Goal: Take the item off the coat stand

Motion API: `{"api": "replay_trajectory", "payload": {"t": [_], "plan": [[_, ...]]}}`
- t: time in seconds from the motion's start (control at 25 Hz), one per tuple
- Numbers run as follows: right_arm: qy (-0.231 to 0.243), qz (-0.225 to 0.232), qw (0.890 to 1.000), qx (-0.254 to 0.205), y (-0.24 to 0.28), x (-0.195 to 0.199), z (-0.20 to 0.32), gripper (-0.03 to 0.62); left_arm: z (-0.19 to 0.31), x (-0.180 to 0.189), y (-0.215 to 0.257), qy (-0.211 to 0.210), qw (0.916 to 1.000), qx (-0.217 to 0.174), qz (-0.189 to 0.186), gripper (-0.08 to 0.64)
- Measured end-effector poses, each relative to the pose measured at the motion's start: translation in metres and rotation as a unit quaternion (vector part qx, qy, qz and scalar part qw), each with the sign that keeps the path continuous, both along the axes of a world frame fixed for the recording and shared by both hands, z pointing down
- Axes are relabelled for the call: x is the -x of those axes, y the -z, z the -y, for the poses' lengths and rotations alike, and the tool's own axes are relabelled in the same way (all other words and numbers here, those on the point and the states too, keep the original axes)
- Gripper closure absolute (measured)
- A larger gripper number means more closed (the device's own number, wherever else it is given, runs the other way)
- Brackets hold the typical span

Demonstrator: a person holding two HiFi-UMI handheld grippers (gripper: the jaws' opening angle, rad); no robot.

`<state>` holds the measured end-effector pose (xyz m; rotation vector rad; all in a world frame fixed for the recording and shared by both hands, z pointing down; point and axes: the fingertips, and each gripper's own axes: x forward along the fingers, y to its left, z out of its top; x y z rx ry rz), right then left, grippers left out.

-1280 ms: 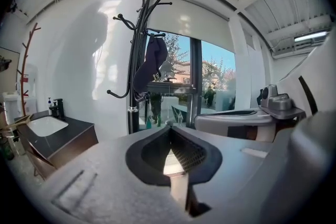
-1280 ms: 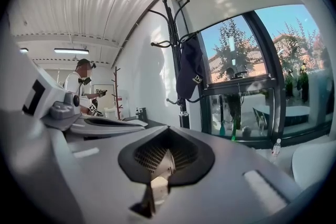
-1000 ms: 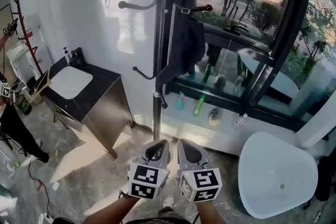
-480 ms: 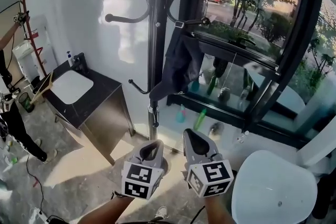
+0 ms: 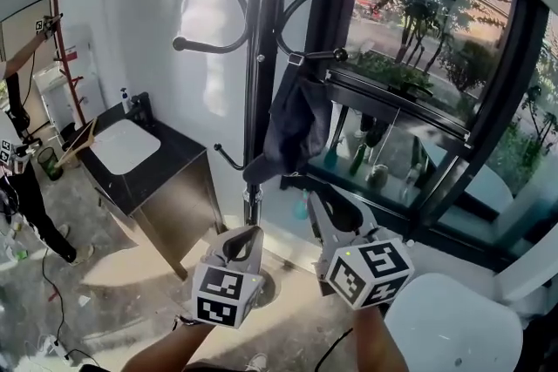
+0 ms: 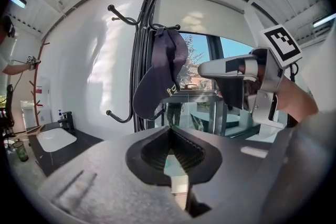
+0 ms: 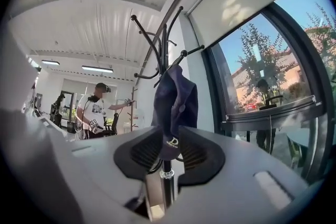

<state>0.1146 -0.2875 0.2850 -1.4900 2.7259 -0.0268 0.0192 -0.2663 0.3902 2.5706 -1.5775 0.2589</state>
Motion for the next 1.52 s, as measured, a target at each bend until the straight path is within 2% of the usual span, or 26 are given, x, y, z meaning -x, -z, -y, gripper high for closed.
{"api": "replay_trajectory", "payload": {"t": [0.4, 0.68, 0.76, 0.84, 1.08, 1.24, 1.52], "plan": [[0.022, 0.031, 0.999, 0.000, 0.039, 0.001, 0.038, 0.428, 0.000, 0.007, 0.003, 0.018, 0.9998, -0.003, 0.004, 0.558], [0.017, 0.035, 0.999, 0.008, 0.046, 0.005, 0.066, 0.419, 0.005, 0.014, 0.009, 0.023, 0.9997, -0.011, 0.004, 0.558], [0.023, 0.040, 0.999, 0.008, 0.047, 0.008, 0.068, 0.435, 0.008, 0.015, 0.012, 0.022, 0.9997, -0.014, 0.003, 0.558], [0.028, 0.045, 0.999, 0.009, 0.049, 0.012, 0.071, 0.485, 0.011, 0.017, 0.013, 0.021, 0.9997, -0.015, 0.004, 0.558], [0.023, 0.027, 0.999, -0.004, 0.053, 0.017, 0.078, 0.526, 0.019, 0.024, 0.016, 0.013, 0.9998, -0.018, 0.000, 0.558], [0.005, 0.012, 0.999, -0.029, 0.058, 0.016, 0.077, 0.546, 0.025, 0.026, 0.017, 0.006, 0.9998, -0.020, 0.000, 0.558], [-0.031, 0.020, 0.995, -0.092, 0.091, 0.006, 0.065, 0.549, 0.031, 0.023, 0.019, -0.013, 0.9996, -0.023, -0.003, 0.558]]}}
